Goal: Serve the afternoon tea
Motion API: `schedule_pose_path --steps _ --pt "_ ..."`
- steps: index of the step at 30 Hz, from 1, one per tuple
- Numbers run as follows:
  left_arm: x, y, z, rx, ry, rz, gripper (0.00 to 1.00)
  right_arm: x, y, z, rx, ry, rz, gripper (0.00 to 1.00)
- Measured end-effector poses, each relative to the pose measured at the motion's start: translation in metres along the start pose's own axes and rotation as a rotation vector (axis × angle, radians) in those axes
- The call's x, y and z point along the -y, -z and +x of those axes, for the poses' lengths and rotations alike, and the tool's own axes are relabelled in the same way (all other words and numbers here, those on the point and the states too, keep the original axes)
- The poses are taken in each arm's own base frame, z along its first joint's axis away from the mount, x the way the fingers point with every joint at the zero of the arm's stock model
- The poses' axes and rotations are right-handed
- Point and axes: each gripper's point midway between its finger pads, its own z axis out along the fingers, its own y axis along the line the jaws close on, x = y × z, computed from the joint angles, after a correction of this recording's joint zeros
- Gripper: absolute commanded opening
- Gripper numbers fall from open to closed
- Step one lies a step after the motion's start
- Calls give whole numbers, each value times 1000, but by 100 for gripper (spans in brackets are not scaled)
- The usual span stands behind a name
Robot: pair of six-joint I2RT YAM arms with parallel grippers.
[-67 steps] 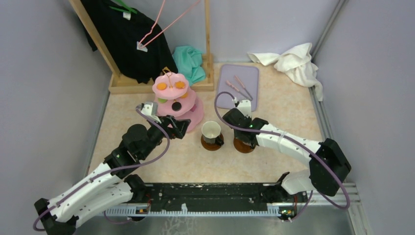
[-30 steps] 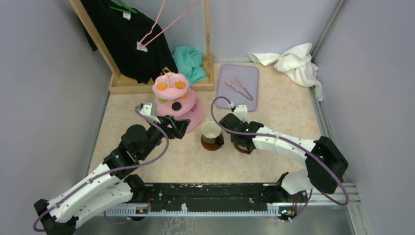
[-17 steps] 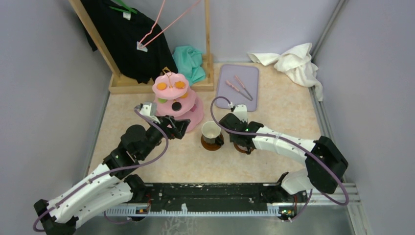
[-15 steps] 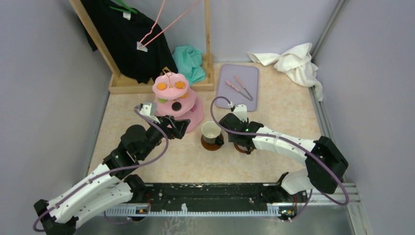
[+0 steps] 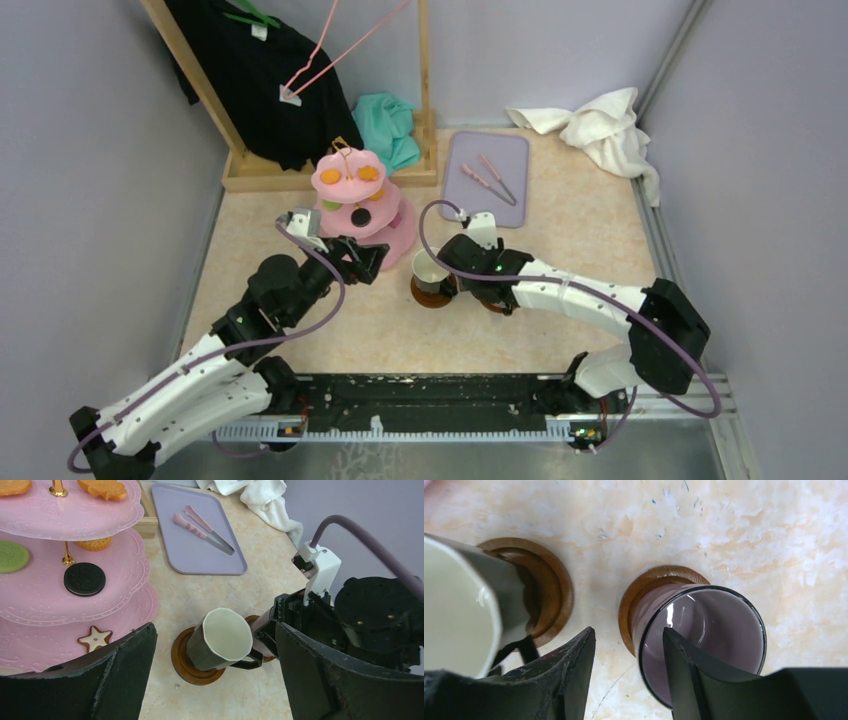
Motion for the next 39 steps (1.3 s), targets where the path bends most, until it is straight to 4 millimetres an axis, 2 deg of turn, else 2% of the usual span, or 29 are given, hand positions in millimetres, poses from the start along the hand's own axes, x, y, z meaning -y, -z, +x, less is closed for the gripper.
schedule_pose_path --steps 9,12,17,22,29,34,39 --pt "-1 -1 1 -2 -2 -8 93 -25 52 -49 149 92 -23 53" --pt "-5 0 -1 9 2 -28 94 -26 59 -57 169 142 -36 52" --pt "-22 16 -13 99 57 -84 94 -34 63 -58 168 259 -99 52" --pt "-46 33 -26 215 142 -170 96 -55 66 -58 164 356 -221 53" --pt "-69 48 -36 305 221 -277 98 -90 70 -62 156 433 -357 53" --pt "-80 54 -39 345 259 -322 99 -107 61 -47 108 497 -420 53" --pt "-86 58 -38 358 272 -350 99 -115 54 -36 73 553 -452 53"
